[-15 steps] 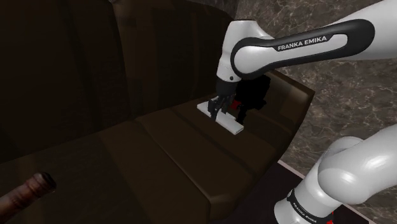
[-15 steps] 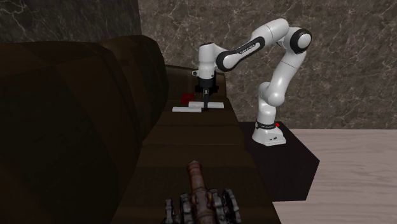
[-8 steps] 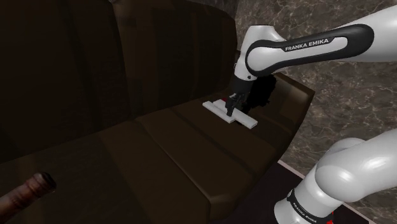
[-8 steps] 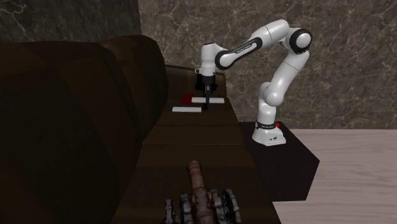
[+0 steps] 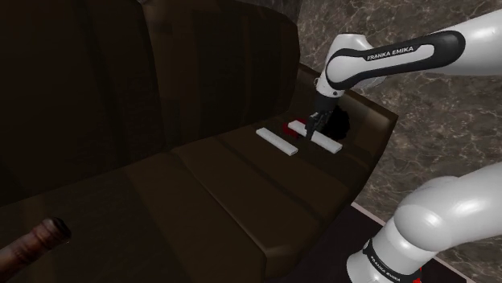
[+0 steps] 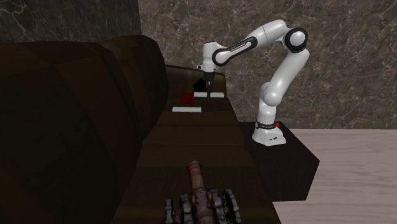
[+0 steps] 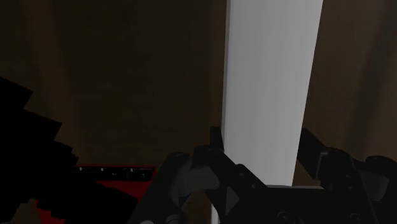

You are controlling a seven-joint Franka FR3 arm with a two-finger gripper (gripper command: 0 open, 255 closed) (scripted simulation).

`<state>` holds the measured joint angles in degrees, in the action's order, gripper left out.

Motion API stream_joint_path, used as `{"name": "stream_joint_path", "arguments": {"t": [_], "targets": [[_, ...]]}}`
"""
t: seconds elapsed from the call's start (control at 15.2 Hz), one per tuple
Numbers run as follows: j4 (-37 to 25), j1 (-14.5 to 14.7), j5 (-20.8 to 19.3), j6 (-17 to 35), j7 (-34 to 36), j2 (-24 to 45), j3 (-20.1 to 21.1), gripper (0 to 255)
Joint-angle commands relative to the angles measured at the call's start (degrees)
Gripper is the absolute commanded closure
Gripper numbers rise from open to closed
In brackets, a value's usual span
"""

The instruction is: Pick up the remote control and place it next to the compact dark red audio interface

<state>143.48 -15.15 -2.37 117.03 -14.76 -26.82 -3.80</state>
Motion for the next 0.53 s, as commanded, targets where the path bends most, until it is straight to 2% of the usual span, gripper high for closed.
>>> {"name": "stream_joint_path", "arguments": {"t": [0.0,0.46], "targets": [[-0.4,-1.4,-1.1,0.3,-3.1,0.6,-2.4,255],[-4.6,-5.3,-3.4,0.9,-12.4,5.0,-9.2,255]]}}
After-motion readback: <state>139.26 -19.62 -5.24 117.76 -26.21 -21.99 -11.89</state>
